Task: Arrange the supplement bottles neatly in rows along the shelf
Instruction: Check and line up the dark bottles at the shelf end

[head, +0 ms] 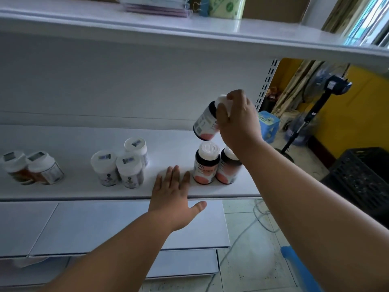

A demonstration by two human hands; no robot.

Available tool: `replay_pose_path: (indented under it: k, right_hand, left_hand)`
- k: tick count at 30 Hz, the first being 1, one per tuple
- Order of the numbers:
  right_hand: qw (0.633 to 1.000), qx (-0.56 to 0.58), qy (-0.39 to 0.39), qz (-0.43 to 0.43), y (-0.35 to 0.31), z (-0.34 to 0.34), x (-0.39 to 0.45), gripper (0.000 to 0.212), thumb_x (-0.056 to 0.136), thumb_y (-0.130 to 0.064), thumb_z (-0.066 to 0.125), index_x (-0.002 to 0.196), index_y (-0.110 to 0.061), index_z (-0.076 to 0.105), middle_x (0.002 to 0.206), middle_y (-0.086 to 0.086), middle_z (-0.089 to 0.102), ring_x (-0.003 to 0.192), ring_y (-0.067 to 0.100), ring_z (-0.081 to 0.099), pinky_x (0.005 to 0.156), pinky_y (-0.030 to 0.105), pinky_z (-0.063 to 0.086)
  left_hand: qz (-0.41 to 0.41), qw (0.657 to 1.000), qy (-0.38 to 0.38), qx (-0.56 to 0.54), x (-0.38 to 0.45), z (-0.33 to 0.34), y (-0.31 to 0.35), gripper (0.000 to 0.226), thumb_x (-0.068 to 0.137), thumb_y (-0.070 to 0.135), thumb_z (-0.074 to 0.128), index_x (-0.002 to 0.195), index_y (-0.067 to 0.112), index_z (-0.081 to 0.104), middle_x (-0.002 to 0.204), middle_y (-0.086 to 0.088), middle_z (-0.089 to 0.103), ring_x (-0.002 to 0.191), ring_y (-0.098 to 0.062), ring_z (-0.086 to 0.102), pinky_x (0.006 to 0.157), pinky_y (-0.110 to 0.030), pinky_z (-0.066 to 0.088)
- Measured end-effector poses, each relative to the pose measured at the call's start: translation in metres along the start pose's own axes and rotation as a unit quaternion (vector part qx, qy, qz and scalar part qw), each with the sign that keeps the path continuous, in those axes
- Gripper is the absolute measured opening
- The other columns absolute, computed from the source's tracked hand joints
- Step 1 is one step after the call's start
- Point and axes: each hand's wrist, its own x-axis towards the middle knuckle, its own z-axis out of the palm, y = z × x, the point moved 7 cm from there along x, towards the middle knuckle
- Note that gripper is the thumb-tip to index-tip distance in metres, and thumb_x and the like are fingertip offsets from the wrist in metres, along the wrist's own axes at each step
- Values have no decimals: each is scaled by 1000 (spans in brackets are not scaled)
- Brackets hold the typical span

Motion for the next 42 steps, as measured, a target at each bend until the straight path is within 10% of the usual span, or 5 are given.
replay_pose_path:
  k: [8, 15, 22, 25, 42]
  right_hand:
    - [908, 398, 68, 108, -6, -39, -52, 13, 88, -29, 45, 87, -24, 56, 79, -3, 57, 75, 20, 57, 66, 43, 51]
    - [887, 440, -68, 125, -12, -33, -88, 18, 86, -26, 44, 86, -15, 58, 75, 5, 58, 69, 24, 55, 63, 43, 46]
    - [830, 496, -170, 191, -23, -25, -101, 29, 90, -31, 44, 101, -11, 63, 107, 33, 59, 98, 54, 56, 89, 67, 47]
    - [829, 489, -180, 204, -24, -28, -100, 26, 83, -24, 52, 101, -11, 65, 97, 23, 59, 90, 39, 54, 83, 53, 42]
    - [781, 543, -216, 218, -50, -21, -114, 32, 89, -36, 55, 106, -9, 55, 98, 21, 61, 87, 32, 58, 82, 54, 50]
  left_hand:
    - [38, 984, 73, -157, -13, -18, -5, 106, 70, 85, 9, 156, 25, 19, 166, -2, 12, 152, -16, 2, 123, -39, -1]
    - [82, 739, 174, -645, -93, -81, 15, 31, 94, 44, 46, 118, 31, 61, 110, 13, 71, 106, -9, 65, 91, -24, 51]
    - [60, 675, 51, -734, -101, -82, 34, 35, 90, 25, 70, 123, 25, 59, 113, 9, 72, 106, -16, 69, 91, -34, 54]
    - [61, 592, 16, -804, -102, -72, 30, 48, 90, 36, 56, 131, 10, 58, 123, -9, 69, 114, -32, 65, 98, -49, 49]
    - [74, 492, -25, -867, -108, -60, 25, 69, 70, 38, 73, 127, 5, 53, 117, -18, 69, 103, -32, 68, 83, -38, 56]
